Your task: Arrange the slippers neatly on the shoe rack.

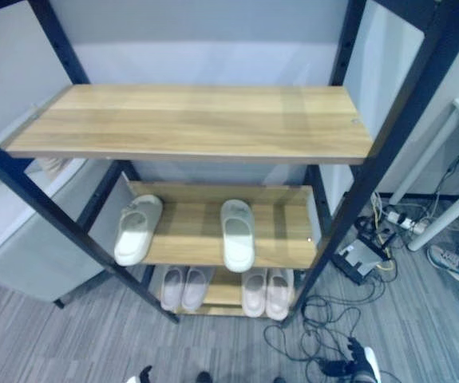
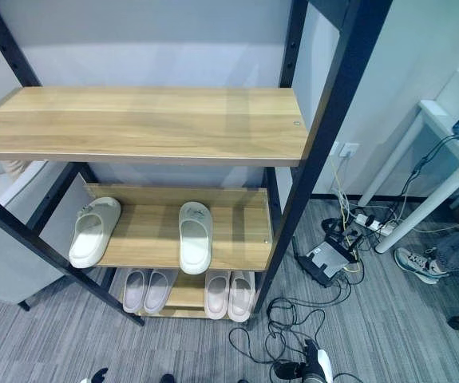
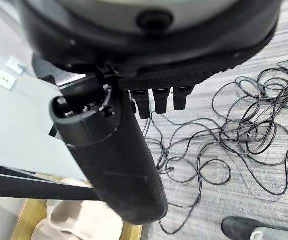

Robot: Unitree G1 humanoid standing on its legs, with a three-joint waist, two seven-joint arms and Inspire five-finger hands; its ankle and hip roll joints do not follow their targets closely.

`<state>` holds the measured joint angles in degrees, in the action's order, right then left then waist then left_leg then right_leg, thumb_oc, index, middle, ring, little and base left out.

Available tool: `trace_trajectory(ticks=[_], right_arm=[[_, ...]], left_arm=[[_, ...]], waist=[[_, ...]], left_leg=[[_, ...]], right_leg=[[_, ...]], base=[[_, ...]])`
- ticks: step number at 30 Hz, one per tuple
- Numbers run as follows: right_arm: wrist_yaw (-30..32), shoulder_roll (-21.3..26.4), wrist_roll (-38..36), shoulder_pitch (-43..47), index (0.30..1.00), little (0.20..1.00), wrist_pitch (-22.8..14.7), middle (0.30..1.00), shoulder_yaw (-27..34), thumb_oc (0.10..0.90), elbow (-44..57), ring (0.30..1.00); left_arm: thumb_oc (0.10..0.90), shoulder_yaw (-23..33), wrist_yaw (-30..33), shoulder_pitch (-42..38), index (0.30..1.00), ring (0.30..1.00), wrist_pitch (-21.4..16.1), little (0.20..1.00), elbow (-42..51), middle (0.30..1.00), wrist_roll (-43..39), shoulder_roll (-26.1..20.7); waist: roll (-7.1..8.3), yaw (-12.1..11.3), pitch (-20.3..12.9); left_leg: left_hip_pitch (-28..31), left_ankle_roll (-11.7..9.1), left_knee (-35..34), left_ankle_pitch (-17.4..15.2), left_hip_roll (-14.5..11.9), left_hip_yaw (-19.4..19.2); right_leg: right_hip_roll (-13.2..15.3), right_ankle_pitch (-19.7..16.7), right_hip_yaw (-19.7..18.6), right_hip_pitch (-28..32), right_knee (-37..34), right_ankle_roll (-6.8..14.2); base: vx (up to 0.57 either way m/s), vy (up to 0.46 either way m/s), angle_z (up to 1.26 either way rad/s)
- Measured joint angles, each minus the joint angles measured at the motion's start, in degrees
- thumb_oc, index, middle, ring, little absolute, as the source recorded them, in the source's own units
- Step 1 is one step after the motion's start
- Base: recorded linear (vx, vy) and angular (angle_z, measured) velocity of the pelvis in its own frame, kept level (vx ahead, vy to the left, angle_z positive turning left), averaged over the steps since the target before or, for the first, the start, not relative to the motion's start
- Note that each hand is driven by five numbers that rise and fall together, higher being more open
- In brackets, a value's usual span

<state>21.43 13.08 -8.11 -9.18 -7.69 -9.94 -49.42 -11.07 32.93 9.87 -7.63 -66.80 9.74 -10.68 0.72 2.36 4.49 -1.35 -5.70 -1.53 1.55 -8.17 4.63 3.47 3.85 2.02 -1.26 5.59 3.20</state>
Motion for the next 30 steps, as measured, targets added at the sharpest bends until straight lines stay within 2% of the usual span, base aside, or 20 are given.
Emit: trace_trajectory(ticks=[1,3,4,5,7,10,13,14,15,18,20,24,26,30], right_arm=[[-1.3,0.8,0.0,-4.4,0.9,0.9,-1.5,0.9,-0.7,0.8,9.1,0.9],[-3.3,1.2,0.1,-4.9,0.9,0.9,-4.7,0.9,-3.0,0.8,11.0,0.9],[-3.9,0.7,0.0,-4.6,0.9,0.9,-4.4,0.9,-3.4,0.8,10.5,0.9],[-4.2,0.7,0.1,-4.2,0.9,0.9,-4.3,0.9,-3.9,0.8,10.3,0.9],[-5.4,0.7,0.1,-3.9,0.9,0.9,-4.4,0.9,-4.6,0.8,10.7,0.9],[-7.4,1.0,0.3,-5.3,0.9,0.9,-4.2,0.9,-5.3,0.8,13.4,0.9],[-8.4,3.4,3.1,-7.7,0.9,0.9,-4.2,0.9,-7.5,0.8,17.6,0.9],[-8.8,6.6,6.9,-9.8,0.9,0.9,-4.7,0.9,-9.3,0.8,21.3,0.9],[-8.9,7.1,8.1,-9.9,0.9,0.9,-4.7,0.9,-9.5,0.8,21.7,0.9],[-8.7,14.3,19.2,-12.3,0.9,0.9,-3.8,0.9,-10.6,0.8,29.6,0.9],[-8.0,18.3,23.9,-13.3,0.9,0.9,-5.2,0.9,-9.7,0.8,34.8,0.9],[-8.8,18.7,24.6,-11.4,0.9,0.9,-5.3,0.9,-9.6,0.8,39.4,0.9],[-10.9,19.9,23.2,-10.9,0.9,0.9,-5.7,0.9,-10.8,0.8,42.6,0.9],[-17.6,23.2,14.3,-9.7,0.9,0.9,-5.9,0.9,-14.4,0.8,54.0,0.9]], left_arm=[[0.8,2.0,0.1,1.1,0.9,0.9,0.1,0.9,1.6,0.9,-0.5,-0.4],[0.8,1.6,-1.1,1.9,0.9,0.9,0.2,0.9,1.2,0.9,-0.5,-4.0],[0.8,1.7,-1.1,1.1,0.9,0.9,0.1,0.9,1.7,0.9,-0.5,-5.5],[0.8,1.7,-1.1,0.8,0.9,0.9,0.1,0.9,1.8,0.9,-0.5,-6.3],[0.8,1.7,-1.1,0.3,0.9,0.9,0.1,0.9,2.5,0.9,-0.4,-7.3],[0.8,1.0,-1.2,0.5,0.9,0.9,0.1,0.9,4.5,0.9,-0.2,-7.5],[0.8,-0.3,-1.3,0.9,0.9,0.9,0.1,0.9,5.4,0.9,0.8,-7.4],[0.8,-0.4,-1.7,1.6,0.9,0.9,0.1,0.9,6.8,0.9,2.5,-6.8],[0.8,-0.4,-1.9,1.7,0.9,0.9,0.1,0.9,7.0,0.9,2.6,-6.6],[0.8,-0.8,-2.5,3.3,0.9,0.9,0.1,0.9,10.9,0.9,5.5,-5.9],[0.8,-0.9,-2.4,4.8,0.9,0.9,0.0,0.9,12.8,0.9,7.0,-6.1],[0.8,-0.8,-2.4,4.9,0.9,0.9,0.1,0.9,12.7,0.9,7.4,-6.0],[0.8,-0.5,-2.4,4.9,0.9,0.9,0.0,0.9,12.7,0.9,7.4,-5.8],[0.8,1.7,-2.4,4.7,0.9,0.9,0.1,0.9,10.5,0.9,6.3,-5.7]], waist=[[1.15,0.6,-0.2],[3.45,2.1,-0.9],[4.45,2.2,-1.4],[4.65,1.6,-1.5],[4.56,1.6,-1.5],[2.95,1.6,-1.2],[2.46,1.0,-1.2],[1.99,0.7,-1.2],[1.98,0.7,-1.2],[2.25,0.5,-1.1],[2.87,0.6,-1.1],[4.5,0.4,-0.9],[4.67,0.2,-0.8],[4.65,-0.2,-0.9]], left_leg=[[1.3,0.4,-1.9,1.1,1.2,-1.4],[2.6,1.2,-3.1,1.9,3.5,-2.2],[2.7,2.0,-3.0,1.8,4.5,-2.9],[2.7,2.4,-3.1,1.7,5.0,-3.2],[2.6,3.3,-3.3,1.4,6.2,-3.9],[2.9,3.9,-3.4,1.4,7.6,-4.7],[3.5,3.9,-3.4,1.3,7.6,-5.2],[3.6,3.9,-3.4,1.2,7.4,-5.3],[3.7,3.9,-3.4,1.3,7.2,-5.3],[3.6,3.8,-3.4,1.4,6.9,-4.8],[3.7,4.0,-3.4,1.6,6.6,-4.8],[4.5,3.5,-3.4,1.3,5.8,-4.7],[4.3,3.5,-3.4,1.3,5.7,-4.9],[4.4,3.4,-3.4,1.2,5.7,-4.4]], right_leg=[[1.5,-0.7,-0.7,0.0,-0.6,0.9],[3.5,-2.5,-1.5,2.1,-3.8,2.3],[4.4,-3.2,-1.6,2.2,-4.8,2.6],[5.1,-3.5,-1.9,2.2,-4.9,3.1],[6.4,-4.1,-1.8,1.9,-5.5,3.7],[7.7,-5.9,-2.6,2.9,-7.5,5.1],[7.8,-6.1,-2.8,4.0,-9.1,5.1],[7.6,-6.6,-2.8,4.8,-10.4,5.2],[7.4,-6.7,-2.8,4.8,-10.5,5.1],[7.1,-6.8,-2.4,4.9,-10.7,5.0],[7.0,-7.0,-2.3,5.1,-10.6,5.2],[6.1,-6.7,-2.3,5.6,-10.6,4.9],[6.2,-6.6,-2.5,5.5,-10.6,4.9],[6.1,-6.6,-2.1,5.9,-10.6,4.8]], base=[[-0.03,0.137,-0.29],[-0.02,0.12,-0.22],[-0.03,0.181,-0.15],[-0.02,0.097,-0.15],[-0.02,0.113,-0.17],[0.0,0.122,-0.14],[0.02,0.073,-0.07],[0.02,0.038,-0.04],[0.03,0.042,-0.02],[0.02,0.011,0.06],[0.0,0.0,0.0],[0.01,-0.012,-0.02],[0.03,-0.017,-0.02],[0.06,-0.012,0.05]])
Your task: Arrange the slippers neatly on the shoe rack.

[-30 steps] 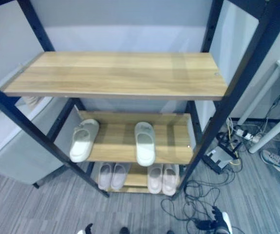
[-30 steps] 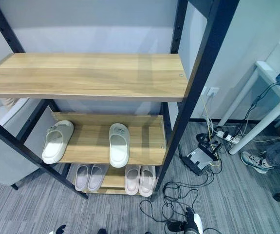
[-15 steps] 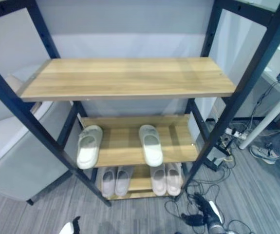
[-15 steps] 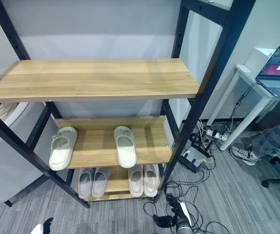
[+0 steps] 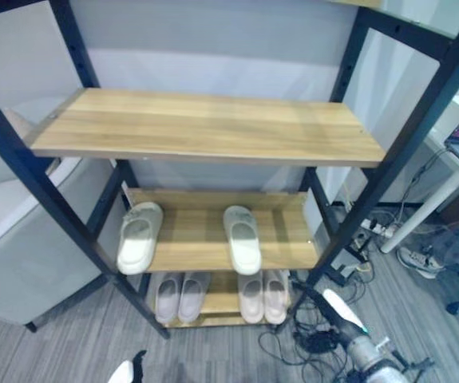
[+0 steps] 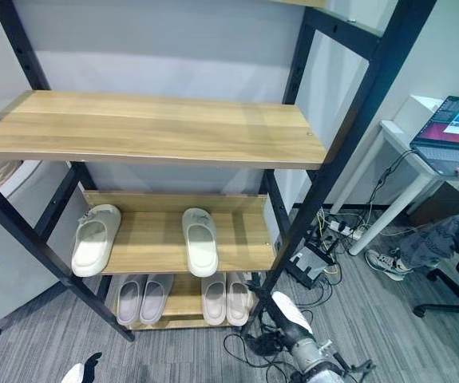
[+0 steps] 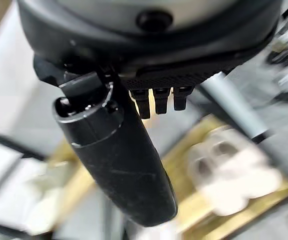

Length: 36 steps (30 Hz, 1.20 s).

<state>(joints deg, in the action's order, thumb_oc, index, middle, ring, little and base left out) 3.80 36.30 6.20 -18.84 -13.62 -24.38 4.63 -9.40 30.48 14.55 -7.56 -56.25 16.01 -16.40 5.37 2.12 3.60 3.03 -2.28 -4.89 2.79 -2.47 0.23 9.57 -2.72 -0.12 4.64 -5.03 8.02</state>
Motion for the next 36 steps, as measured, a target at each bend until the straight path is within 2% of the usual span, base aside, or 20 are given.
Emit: trace_trajectory(ticks=[2,3,5,8,12,13,16,19,22,24,27,30,36], right_arm=[[-1.6,1.2,-2.3,1.7,0.9,0.9,-0.6,0.9,-0.6,0.8,3.0,0.9],[-2.2,1.4,-2.9,3.5,0.9,0.9,-0.8,0.9,-0.9,0.8,3.7,0.9],[-2.9,2.6,-3.0,7.4,0.9,0.9,-0.7,0.9,-2.1,0.8,3.9,0.9],[-2.0,2.6,-2.8,13.2,0.9,0.9,-0.6,0.9,-1.8,0.8,3.7,0.9],[2.2,1.6,3.0,19.5,0.9,0.9,-0.4,0.9,-1.4,0.8,2.7,0.9],[3.9,1.1,4.6,21.1,0.9,0.9,-0.3,0.9,-1.1,0.8,1.7,0.9],[7.2,-0.5,9.4,24.7,0.9,0.9,1.0,0.9,-0.7,0.8,-2.8,0.9],[9.9,-2.7,9.6,26.1,0.9,0.9,3.1,0.9,0.8,0.8,-7.7,0.9],[12.1,-3.0,11.2,26.4,0.9,0.9,4.4,0.9,1.4,0.8,-10.9,0.9],[14.2,-4.6,11.8,26.4,0.9,0.9,6.1,0.9,3.9,0.8,-13.6,0.9],[16.3,-5.3,11.6,26.5,0.9,0.9,7.2,0.9,5.8,0.8,-14.5,0.9],[18.0,-5.6,10.9,27.1,0.9,0.9,7.2,0.9,5.9,0.8,-17.8,0.9],[18.7,-7.7,6.7,28.2,0.9,0.9,7.5,0.9,6.1,0.8,-22.3,0.9]], left_arm=[[0.8,1.3,0.0,0.0,0.9,0.9,0.1,0.9,-0.9,0.9,-0.1,0.0],[0.8,2.1,0.0,0.3,0.9,0.9,0.1,0.9,-1.3,0.9,-0.2,0.0],[0.8,2.7,-0.4,0.6,0.9,0.9,0.1,0.9,-2.0,0.9,-0.5,0.1],[0.8,2.8,-1.2,0.7,0.9,0.9,0.1,0.9,-2.2,0.9,-2.2,0.4],[0.8,2.7,-1.2,0.7,0.9,0.9,0.1,0.9,-2.2,0.9,-2.2,1.0],[0.8,2.6,-1.2,0.7,0.9,0.9,0.1,0.9,-2.1,0.9,-2.2,1.2],[0.8,2.5,-1.2,0.8,0.9,0.9,0.1,0.9,-2.1,0.9,-2.2,1.8],[0.8,2.5,-1.0,0.6,0.9,0.9,0.1,0.9,-2.0,0.9,-2.2,1.7],[0.8,2.6,-1.0,0.8,0.9,0.9,0.1,0.9,-2.2,0.9,-2.2,1.8],[0.8,2.9,-1.0,1.3,0.9,0.9,0.1,0.9,-2.2,0.9,-2.2,1.7],[0.8,3.0,-1.0,1.7,0.9,0.9,0.2,0.9,-2.2,0.9,-2.2,1.7],[0.8,2.9,-1.0,1.9,0.9,0.9,0.1,0.9,-2.2,0.9,-2.3,1.7],[0.8,2.8,-0.9,1.8,0.9,0.9,0.1,0.9,-2.2,0.9,-2.5,1.6]], waist=[[-0.17,-0.5,0.1],[0.3,-1.2,-0.2],[0.19,-1.1,-0.1],[0.18,-2.1,-0.1],[0.28,-3.0,-0.2],[0.39,-3.9,-0.2],[0.47,-4.5,-0.2],[0.88,-5.8,-0.1],[1.33,-7.0,0.2],[1.9,-7.8,0.8],[2.28,-8.7,1.0],[2.5,-8.9,1.0],[2.75,-10.0,1.8]], left_leg=[[0.0,0.0,0.0,0.0,0.0,0.2],[0.0,0.0,0.0,-0.1,0.0,0.4],[0.0,0.0,0.0,-0.1,0.2,1.2],[0.0,0.0,0.0,0.0,0.6,2.1],[-0.6,0.0,0.0,0.0,0.8,3.7],[-0.9,0.0,0.0,0.1,0.8,4.1],[-1.4,0.0,0.1,0.1,1.0,5.4],[-2.0,-0.1,0.2,0.2,1.1,6.5],[-2.8,-0.3,0.2,0.3,1.5,7.2],[-3.4,-0.4,0.2,0.6,1.8,8.2],[-4.3,-0.4,0.2,0.7,2.0,8.5],[-5.1,0.2,0.1,0.5,2.6,9.6],[-7.0,-0.3,0.3,1.3,2.8,10.1]], right_leg=[[0.0,0.1,0.6,0.0,0.0,-0.1],[0.0,0.2,0.9,0.4,0.0,-0.1],[0.0,0.5,1.5,0.8,0.1,0.0],[0.2,0.7,2.2,1.4,0.1,0.1],[0.3,1.0,3.6,1.7,0.1,0.0],[0.2,1.2,4.1,1.8,0.1,0.0],[0.3,1.5,5.4,2.0,0.1,-0.1],[0.3,1.9,6.4,1.9,0.1,-0.2],[0.5,2.1,7.2,1.8,0.1,-0.2],[0.7,2.2,8.4,1.7,0.1,-0.1],[0.9,2.3,8.6,1.0,0.1,-0.2],[1.2,2.6,9.5,0.7,0.1,-0.3],[1.2,2.6,10.3,-0.4,0.1,-0.2]], base=[[0.06,-0.01,0.09],[0.09,-0.007,0.13],[0.06,0.001,0.18],[0.06,0.016,0.19],[0.04,0.017,0.21],[0.07,0.035,0.17],[0.04,0.028,0.19],[0.04,0.028,0.19],[0.05,0.051,0.21],[0.03,0.051,0.23],[0.04,0.042,0.09],[0.03,0.051,0.15],[0.01,0.028,0.09]])
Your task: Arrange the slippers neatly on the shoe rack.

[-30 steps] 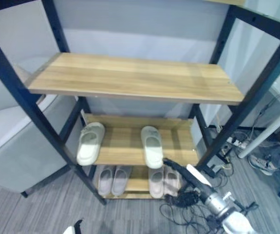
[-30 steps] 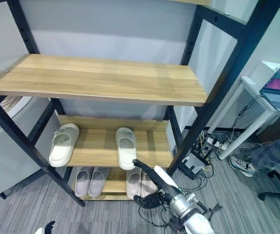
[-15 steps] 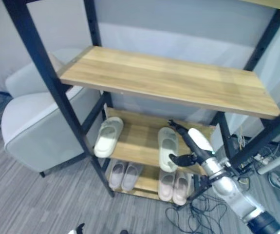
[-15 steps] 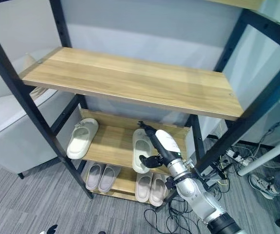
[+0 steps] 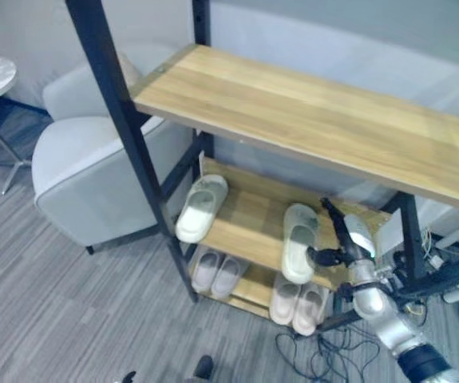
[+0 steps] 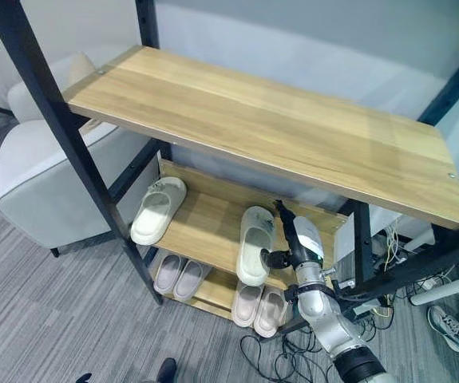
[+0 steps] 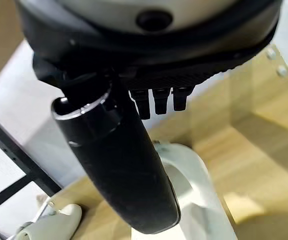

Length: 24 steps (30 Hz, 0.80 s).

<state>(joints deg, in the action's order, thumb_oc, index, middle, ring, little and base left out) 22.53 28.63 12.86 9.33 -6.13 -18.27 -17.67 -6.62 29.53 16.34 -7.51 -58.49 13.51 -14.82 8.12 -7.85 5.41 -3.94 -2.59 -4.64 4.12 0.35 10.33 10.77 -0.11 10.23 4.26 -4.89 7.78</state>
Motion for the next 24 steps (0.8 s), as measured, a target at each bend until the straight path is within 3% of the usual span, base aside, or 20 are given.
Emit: trace_trajectory(ticks=[7,13,14,15,16,24], right_arm=[[1.1,-2.1,-5.2,1.5,0.9,0.9,0.0,0.9,0.9,0.8,-3.1,0.9],[1.8,-4.4,-9.8,3.2,0.9,0.9,-0.2,0.9,1.3,0.8,-3.6,0.9],[1.8,-4.8,-10.8,3.8,0.599,0.599,-0.2,0.599,1.3,0.599,-4.2,0.599],[1.9,-4.9,-11.0,4.5,0.349,0.349,-0.5,0.349,1.3,0.433,-5.0,0.349],[2.0,-5.1,-11.1,5.2,0.3,0.3,-0.7,0.3,1.2,0.4,-5.9,0.3],[3.2,-5.1,-10.8,9.2,0.3,0.3,-1.0,0.3,1.1,0.4,-10.2,0.3]], left_arm=[[0.8,-0.3,0.0,-1.7,0.9,0.9,0.0,0.9,0.0,0.9,-2.0,0.0],[0.8,-0.4,0.0,-1.9,0.9,0.9,-0.1,0.9,0.0,0.9,-2.2,0.0],[0.8,-0.4,0.0,-2.0,0.9,0.9,-0.2,0.9,0.1,0.9,-2.2,0.0],[0.8,-0.4,0.0,-2.1,0.9,0.9,-0.2,0.9,0.1,0.9,-2.2,0.0],[0.8,-0.4,0.0,-2.1,0.9,0.9,-0.3,0.9,0.1,0.9,-2.6,0.0],[0.8,-0.5,0.0,-2.3,0.9,0.9,-0.5,0.9,0.1,0.9,-4.2,0.0]], waist=[[0.21,-2.0,0.7],[0.58,-2.2,1.0],[0.62,-2.3,1.0],[0.64,-2.3,1.2],[0.66,-2.6,1.3],[0.81,-3.4,1.4]], left_leg=[[-1.6,0.0,0.0,0.2,0.4,1.4],[-2.5,0.1,0.0,0.4,0.8,2.4],[-2.9,0.1,0.0,0.5,0.8,2.4],[-3.1,0.1,0.0,0.6,0.9,2.5],[-3.1,0.1,0.0,0.7,0.9,2.5],[-4.1,0.0,0.0,1.0,0.9,2.8]], right_leg=[[0.1,0.1,1.3,-1.0,0.0,-0.1],[0.4,0.1,1.5,-1.4,0.0,-0.1],[0.5,0.1,1.5,-1.8,0.0,-0.1],[0.5,0.1,1.5,-1.9,0.0,-0.1],[0.5,0.1,1.5,-1.9,0.0,-0.1],[0.4,0.0,1.9,-2.8,0.0,0.0]], base=[[0.02,0.02,0.11],[0.01,0.019,0.08],[0.0,0.013,0.06],[0.0,0.012,0.03],[0.0,0.0,0.0],[0.0,-0.001,0.01]])
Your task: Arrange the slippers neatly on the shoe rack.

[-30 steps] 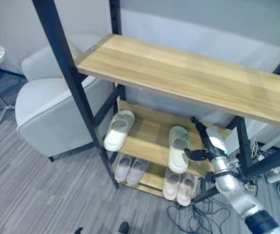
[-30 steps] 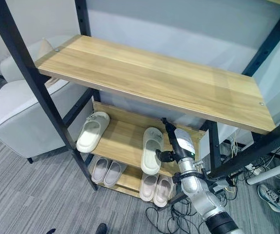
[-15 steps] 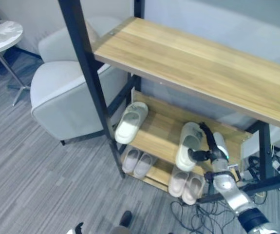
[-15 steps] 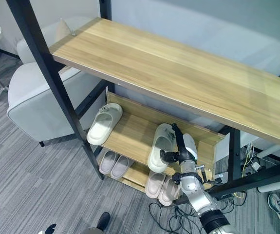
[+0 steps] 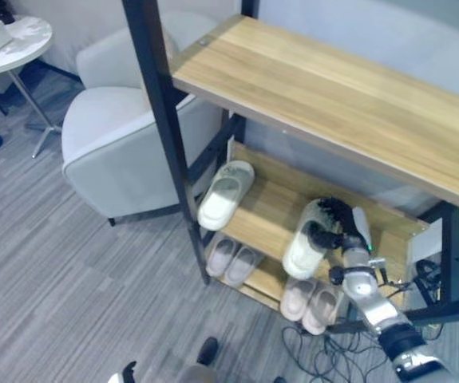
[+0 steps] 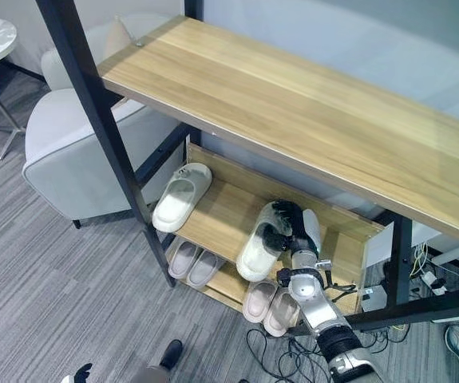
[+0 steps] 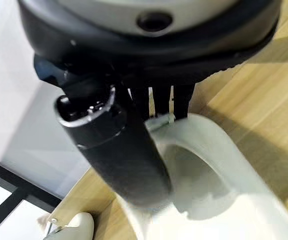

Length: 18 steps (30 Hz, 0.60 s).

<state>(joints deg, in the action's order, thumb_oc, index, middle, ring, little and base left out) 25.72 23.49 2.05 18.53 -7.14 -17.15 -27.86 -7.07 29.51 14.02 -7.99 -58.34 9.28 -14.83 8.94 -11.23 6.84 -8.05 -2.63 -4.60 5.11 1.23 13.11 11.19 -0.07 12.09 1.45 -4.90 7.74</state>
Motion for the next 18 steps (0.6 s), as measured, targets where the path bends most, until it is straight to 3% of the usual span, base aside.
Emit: trace_trajectory(ticks=[14,18], right_arm=[[-1.0,-1.0,4.7,4.3,0.3,0.3,1.3,0.3,-5.6,0.4,8.1,0.3],[-0.6,-2.4,4.7,9.0,0.3,0.3,1.2,0.3,-6.6,0.4,7.5,0.3]], left_arm=[[0.8,-2.4,0.0,-1.4,0.9,0.9,-0.1,0.9,0.9,0.9,0.1,0.1],[0.8,-3.3,0.2,-3.1,0.9,0.9,-0.8,0.9,2.3,0.9,0.2,0.0]], waist=[[-1.03,-0.4,1.3],[-0.98,-2.9,2.6]], left_leg=[[-1.5,-0.3,0.0,0.5,0.1,1.1],[-2.0,-0.3,0.4,0.6,0.4,1.7]], right_leg=[[-0.1,0.0,1.1,-0.8,0.0,0.0],[0.0,0.0,1.6,-0.8,0.0,0.0]], base=[[0.0,0.005,0.04],[-0.01,0.017,0.11]])
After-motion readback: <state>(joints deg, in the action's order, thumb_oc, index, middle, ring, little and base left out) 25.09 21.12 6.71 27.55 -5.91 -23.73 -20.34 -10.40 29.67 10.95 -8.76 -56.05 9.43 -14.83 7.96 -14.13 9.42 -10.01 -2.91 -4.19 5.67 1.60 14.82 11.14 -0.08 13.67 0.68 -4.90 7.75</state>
